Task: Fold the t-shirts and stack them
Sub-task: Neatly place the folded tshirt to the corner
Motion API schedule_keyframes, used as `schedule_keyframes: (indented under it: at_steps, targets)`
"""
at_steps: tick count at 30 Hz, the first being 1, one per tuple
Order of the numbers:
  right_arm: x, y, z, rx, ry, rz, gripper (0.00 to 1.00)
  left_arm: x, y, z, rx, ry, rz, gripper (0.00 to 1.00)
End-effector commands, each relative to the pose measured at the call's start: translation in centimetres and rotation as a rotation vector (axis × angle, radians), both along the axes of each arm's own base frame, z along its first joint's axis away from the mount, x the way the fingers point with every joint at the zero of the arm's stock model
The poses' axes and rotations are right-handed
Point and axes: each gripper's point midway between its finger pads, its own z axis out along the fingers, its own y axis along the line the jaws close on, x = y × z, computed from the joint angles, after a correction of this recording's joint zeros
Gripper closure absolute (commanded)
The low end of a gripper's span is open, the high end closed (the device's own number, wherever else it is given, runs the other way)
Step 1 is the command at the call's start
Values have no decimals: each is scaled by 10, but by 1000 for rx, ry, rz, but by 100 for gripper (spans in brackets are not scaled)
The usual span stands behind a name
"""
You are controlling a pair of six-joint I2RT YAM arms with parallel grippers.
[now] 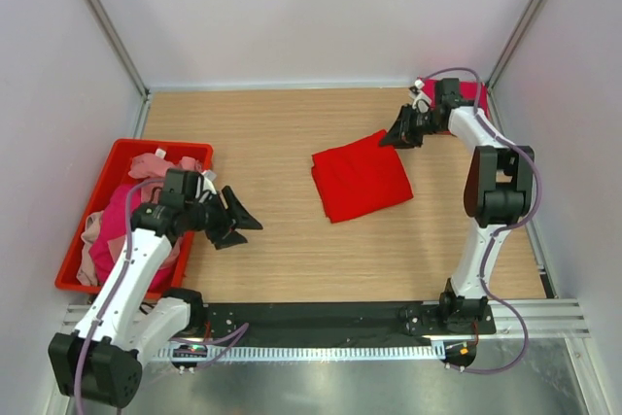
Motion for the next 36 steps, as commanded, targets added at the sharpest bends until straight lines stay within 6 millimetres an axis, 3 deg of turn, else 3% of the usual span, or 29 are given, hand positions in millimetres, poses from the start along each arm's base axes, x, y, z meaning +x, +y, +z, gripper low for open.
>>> schedule_keyframes:
  at_steps: [1, 10, 14, 19, 27, 32, 33, 34, 36]
  targets:
    - [22, -23, 36, -39, -120, -33, 99, 5, 2, -1, 34, -27, -31, 41]
    - [60, -50, 64, -166, -223, -158, 99, 28, 9, -22, 136, -80, -113, 41]
    - [65, -66, 71, -240, -220, -184, 99, 39, 4, -24, 125, -89, -153, 41]
    - [79, -87, 103, -283, -279, -251, 99, 47, 0, -34, 114, -37, -171, 41]
    - [108, -109, 105, -321, -295, -309, 99, 68, -6, -49, 116, 32, -186, 42]
    - [129, -125, 129, -325, -375, -373, 99, 76, -10, -63, 100, 69, -193, 43]
    - [133, -129, 123, -326, -362, -381, 99, 76, -10, -65, 97, 74, -195, 43]
    - [137, -130, 136, -322, -390, -394, 99, 77, -11, -65, 93, 70, -193, 43]
    - [141, -133, 134, -323, -378, -401, 99, 82, -13, -68, 85, 58, -192, 43]
